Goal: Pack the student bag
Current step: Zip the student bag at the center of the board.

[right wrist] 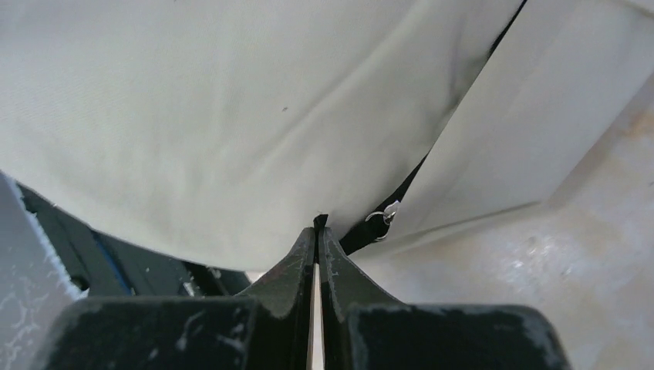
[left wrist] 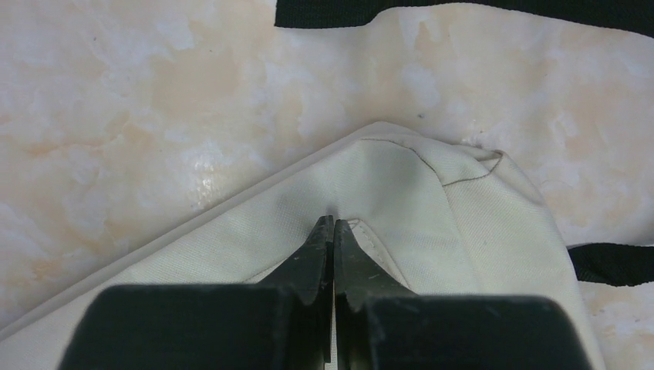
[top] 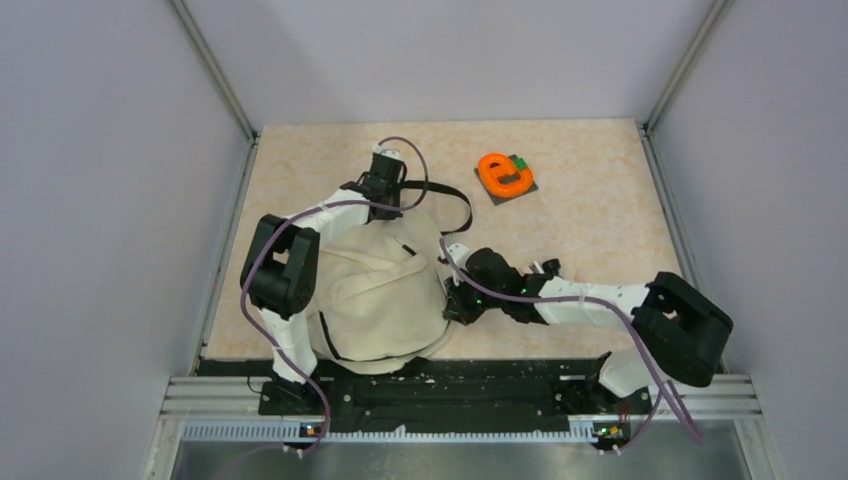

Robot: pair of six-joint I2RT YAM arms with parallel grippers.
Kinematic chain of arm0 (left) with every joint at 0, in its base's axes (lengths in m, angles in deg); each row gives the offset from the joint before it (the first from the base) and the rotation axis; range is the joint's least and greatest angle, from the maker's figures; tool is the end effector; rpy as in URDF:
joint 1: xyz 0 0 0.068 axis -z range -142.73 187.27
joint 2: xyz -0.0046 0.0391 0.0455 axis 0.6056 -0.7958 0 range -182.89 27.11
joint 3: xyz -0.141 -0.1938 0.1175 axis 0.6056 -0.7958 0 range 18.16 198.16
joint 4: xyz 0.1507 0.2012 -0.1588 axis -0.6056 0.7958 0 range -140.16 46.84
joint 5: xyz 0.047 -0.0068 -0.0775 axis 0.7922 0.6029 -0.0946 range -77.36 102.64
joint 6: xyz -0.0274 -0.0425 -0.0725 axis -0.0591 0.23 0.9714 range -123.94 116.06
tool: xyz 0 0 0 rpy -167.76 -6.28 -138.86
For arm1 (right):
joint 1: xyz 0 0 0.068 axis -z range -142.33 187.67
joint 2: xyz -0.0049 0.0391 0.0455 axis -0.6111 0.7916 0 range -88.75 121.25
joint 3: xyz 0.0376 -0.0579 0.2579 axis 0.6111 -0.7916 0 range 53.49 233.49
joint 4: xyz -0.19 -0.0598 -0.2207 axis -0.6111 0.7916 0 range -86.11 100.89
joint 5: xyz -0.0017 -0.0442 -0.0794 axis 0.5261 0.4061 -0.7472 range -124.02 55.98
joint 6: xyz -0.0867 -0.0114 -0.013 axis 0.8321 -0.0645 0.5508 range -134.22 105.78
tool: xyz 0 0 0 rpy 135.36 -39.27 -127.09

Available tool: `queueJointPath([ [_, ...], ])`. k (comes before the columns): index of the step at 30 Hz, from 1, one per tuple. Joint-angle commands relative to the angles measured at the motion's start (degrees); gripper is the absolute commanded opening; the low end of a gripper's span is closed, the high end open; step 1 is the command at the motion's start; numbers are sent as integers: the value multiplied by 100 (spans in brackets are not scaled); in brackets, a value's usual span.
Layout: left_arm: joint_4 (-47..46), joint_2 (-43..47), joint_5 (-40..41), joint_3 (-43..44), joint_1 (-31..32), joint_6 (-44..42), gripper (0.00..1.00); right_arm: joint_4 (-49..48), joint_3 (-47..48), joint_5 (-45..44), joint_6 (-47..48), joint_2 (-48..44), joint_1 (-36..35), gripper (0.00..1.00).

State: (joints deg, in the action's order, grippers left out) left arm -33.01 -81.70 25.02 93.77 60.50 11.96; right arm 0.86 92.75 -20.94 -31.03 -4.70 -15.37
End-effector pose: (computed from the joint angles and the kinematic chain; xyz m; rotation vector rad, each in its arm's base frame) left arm 0.4376 -0.1695 0.1368 0.0602 2.4217 -0.0448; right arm 0.1954 0.2892 0.1131 -0.8774 2.2796 0.8547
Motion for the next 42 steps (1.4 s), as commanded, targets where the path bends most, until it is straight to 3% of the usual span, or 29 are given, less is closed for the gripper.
queueJointPath([
  [1, 64, -124, 717, -102, -189, 236, 0, 362, -205, 48, -711, -607, -421, 0],
  [6, 61, -101, 814, -55, -232, 352, 0, 344, -432, 153, -1192, -1002, -676, 0],
  [9, 7, 68, 596, -85, -227, 237, 1, 412, -469, -431, -1369, -1232, -671, 0],
  [11, -36, 310, 317, -150, -215, 106, 16, 567, -411, -952, -1405, -1340, -589, 0],
  [14, -121, 790, -47, -332, -109, -161, 51, 492, -413, -997, -1529, -1425, -207, 0],
  [17, -180, 1304, -312, -579, 125, -441, 62, 344, -415, -613, -1514, -1409, 153, 0],
  [18, -163, 1464, -415, -668, 196, -475, 63, 356, -360, -609, -1483, -1383, 194, 0],
  [21, -137, 1888, -610, -1056, 426, -344, 65, 577, -236, -723, -1441, -1322, 312, 42],
  [22, -164, 2066, -689, -1217, 495, -282, 66, 574, -238, -731, -1478, -1322, 371, 52],
  [23, -224, 2213, -783, -1374, 559, -247, 66, 530, -270, -703, -1515, -1321, 439, 56],
  [30, -717, 3112, -1439, -2345, 1526, -339, 66, -203, -542, -448, -1824, -964, 853, 71],
  [37, -2365, 4024, -2137, -3871, 2257, -189, 63, -832, -512, -284, -2035, -145, 1275, 72],
  [42, -2341, 3908, -2088, -3930, 2752, -620, 63, -987, -484, -53, -2059, 104, 1444, 72],
])
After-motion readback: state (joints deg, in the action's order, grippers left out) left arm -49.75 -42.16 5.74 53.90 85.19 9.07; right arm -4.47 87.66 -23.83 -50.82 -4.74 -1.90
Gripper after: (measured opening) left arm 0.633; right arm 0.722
